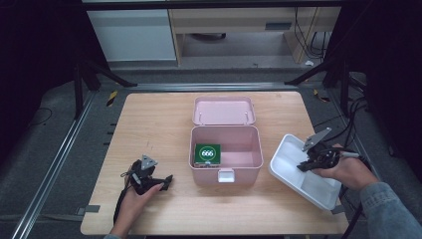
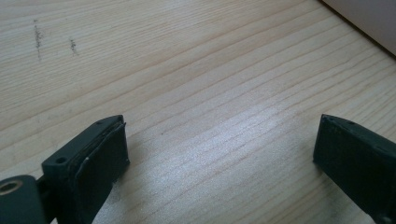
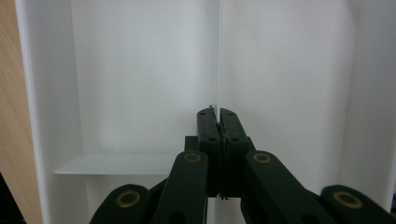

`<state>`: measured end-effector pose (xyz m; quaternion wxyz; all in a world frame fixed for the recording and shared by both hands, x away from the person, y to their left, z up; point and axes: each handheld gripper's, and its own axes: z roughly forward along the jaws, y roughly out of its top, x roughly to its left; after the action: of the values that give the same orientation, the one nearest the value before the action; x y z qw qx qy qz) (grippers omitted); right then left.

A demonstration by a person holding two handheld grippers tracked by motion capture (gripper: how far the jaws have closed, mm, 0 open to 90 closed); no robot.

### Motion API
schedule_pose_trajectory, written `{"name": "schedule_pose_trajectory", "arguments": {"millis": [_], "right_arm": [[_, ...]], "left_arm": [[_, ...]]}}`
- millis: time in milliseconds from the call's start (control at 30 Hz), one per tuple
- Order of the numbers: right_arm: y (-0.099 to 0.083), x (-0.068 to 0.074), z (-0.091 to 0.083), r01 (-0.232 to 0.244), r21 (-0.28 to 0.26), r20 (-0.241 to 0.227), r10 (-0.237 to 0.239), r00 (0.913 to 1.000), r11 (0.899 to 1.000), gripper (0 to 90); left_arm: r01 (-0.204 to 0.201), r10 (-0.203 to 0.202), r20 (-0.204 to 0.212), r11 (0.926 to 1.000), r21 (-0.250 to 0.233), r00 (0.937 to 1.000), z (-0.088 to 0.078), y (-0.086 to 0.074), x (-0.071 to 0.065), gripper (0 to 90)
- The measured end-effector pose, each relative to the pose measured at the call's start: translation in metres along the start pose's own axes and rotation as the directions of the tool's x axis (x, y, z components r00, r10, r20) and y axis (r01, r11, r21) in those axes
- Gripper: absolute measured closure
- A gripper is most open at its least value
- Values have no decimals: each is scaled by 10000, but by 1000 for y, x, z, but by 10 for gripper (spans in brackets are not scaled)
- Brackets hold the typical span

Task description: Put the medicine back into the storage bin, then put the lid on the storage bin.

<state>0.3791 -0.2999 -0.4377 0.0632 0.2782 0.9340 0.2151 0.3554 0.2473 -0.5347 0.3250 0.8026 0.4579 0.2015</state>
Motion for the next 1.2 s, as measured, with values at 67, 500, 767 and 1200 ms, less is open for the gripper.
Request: {"name": "schedule_pose_trajectory", "arguments": {"millis": [67,500,767,1200], "right_arm": [[5,-2,-10,57,-210,90,-55,9999,9998,898],[55,-6,-49,732,-901,540,-685,9962,9932,898],[104,3,-64,1766,-973,698,-1703,9829,9795,898],[192,29,-48,3300,-655,322,-3285,9440,9417,898]], "left_arm": [[-2,2,1,10000,2,10000,0,0,0,24],[-9,9,-6,10000,13,10000,0,0,0,24],[-19,19,-19,10000,5,10000,0,0,0,24],[-13,13,-19,10000,-1,10000,0,0,0,25]]}}
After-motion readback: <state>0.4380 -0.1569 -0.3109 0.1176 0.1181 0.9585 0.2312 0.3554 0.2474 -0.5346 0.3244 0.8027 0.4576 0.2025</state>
